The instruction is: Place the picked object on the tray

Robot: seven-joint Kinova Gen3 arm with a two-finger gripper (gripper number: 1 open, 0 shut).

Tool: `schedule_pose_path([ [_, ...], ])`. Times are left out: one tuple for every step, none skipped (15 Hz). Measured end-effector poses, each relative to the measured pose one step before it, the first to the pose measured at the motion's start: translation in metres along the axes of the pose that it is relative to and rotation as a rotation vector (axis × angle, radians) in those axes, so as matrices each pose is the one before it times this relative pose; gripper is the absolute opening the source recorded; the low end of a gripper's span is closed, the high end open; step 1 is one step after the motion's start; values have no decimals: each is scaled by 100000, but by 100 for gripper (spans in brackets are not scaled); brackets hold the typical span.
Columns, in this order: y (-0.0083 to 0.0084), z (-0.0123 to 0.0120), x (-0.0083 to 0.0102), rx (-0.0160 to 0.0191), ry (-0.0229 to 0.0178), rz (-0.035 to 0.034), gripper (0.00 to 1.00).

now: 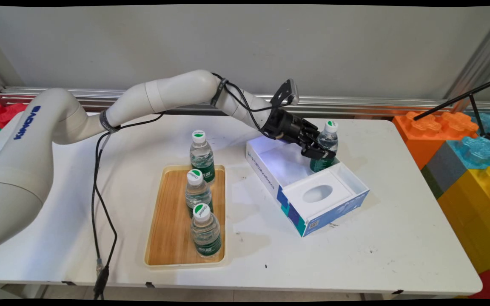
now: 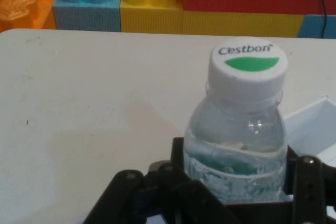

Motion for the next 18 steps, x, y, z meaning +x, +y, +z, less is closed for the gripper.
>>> schedule_pose_path([
  [33,16,-7,-71,50,23,0],
  [50,35,-1,-123,71,36,0],
  [32,-17,-4,-39,56,-1,0],
  [42,-4,7,-122,72,-11,0],
  [66,-88,-1,-69,105,-55,0],
  [77,-125,34,-61,90,-40,0],
  [62,-140,20,-26,64,-87,0],
  [49,-121,34,-6,34,-24,0],
  [68,-199,66,10,80,-93,0],
  [84,-293,132,32,173,-66,0],
  [77,-298,175,37,209,-56,0],
  [62,-294,157,104,204,-35,0],
  [46,-315,185,132,244,-52,0],
  [37,-276,177,139,260,0,0],
  [28,-347,253,191,368,20,0],
  [20,-351,256,196,330,78,0],
  [-3,-440,271,327,356,53,0],
  [-5,-298,155,194,191,77,0],
])
